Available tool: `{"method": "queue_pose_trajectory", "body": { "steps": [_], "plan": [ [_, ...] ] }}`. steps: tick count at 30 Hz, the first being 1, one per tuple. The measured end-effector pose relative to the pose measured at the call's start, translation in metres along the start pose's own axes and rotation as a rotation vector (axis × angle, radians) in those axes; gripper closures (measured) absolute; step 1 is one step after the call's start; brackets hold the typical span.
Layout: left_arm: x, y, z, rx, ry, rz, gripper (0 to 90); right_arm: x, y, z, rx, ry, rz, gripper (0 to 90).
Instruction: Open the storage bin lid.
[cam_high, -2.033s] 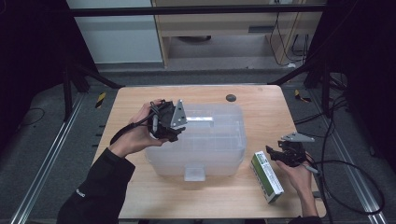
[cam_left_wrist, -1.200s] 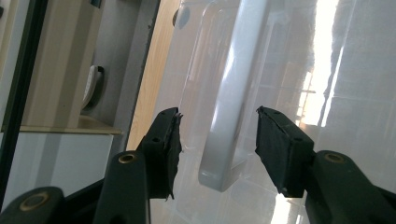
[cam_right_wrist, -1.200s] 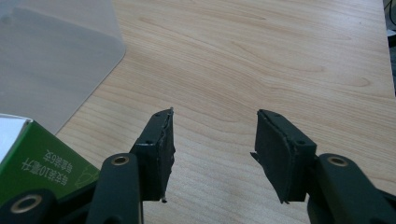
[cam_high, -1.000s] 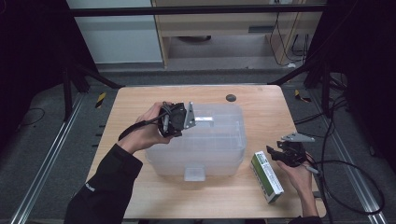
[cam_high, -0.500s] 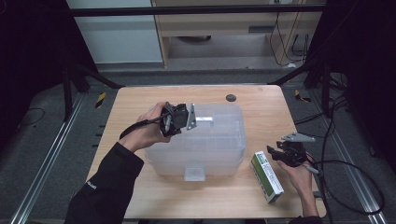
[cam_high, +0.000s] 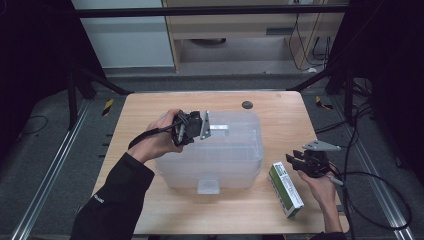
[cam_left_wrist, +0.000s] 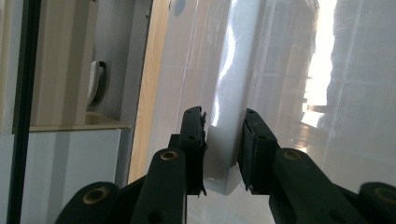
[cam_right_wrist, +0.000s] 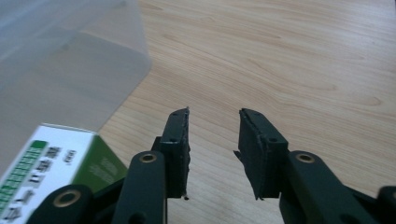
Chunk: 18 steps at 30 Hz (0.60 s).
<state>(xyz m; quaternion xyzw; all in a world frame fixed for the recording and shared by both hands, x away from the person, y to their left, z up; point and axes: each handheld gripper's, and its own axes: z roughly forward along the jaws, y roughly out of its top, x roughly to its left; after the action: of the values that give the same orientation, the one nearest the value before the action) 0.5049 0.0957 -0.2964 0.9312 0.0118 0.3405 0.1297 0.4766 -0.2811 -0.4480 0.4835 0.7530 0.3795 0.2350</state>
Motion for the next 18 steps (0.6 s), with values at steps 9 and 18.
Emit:
{"method": "queue_pose_trajectory", "body": {
  "steps": [9, 18],
  "plan": [
    [0.004, -0.002, 0.0, -0.014, -0.027, -0.012, 72.8, 0.01, 0.011, -0.012, -0.026, 0.038, -0.023, 77.9],
    [0.007, -0.003, 0.001, -0.023, -0.043, -0.025, 72.7, 0.023, 0.022, -0.022, -0.023, 0.104, -0.055, 83.2]
  ]
}}
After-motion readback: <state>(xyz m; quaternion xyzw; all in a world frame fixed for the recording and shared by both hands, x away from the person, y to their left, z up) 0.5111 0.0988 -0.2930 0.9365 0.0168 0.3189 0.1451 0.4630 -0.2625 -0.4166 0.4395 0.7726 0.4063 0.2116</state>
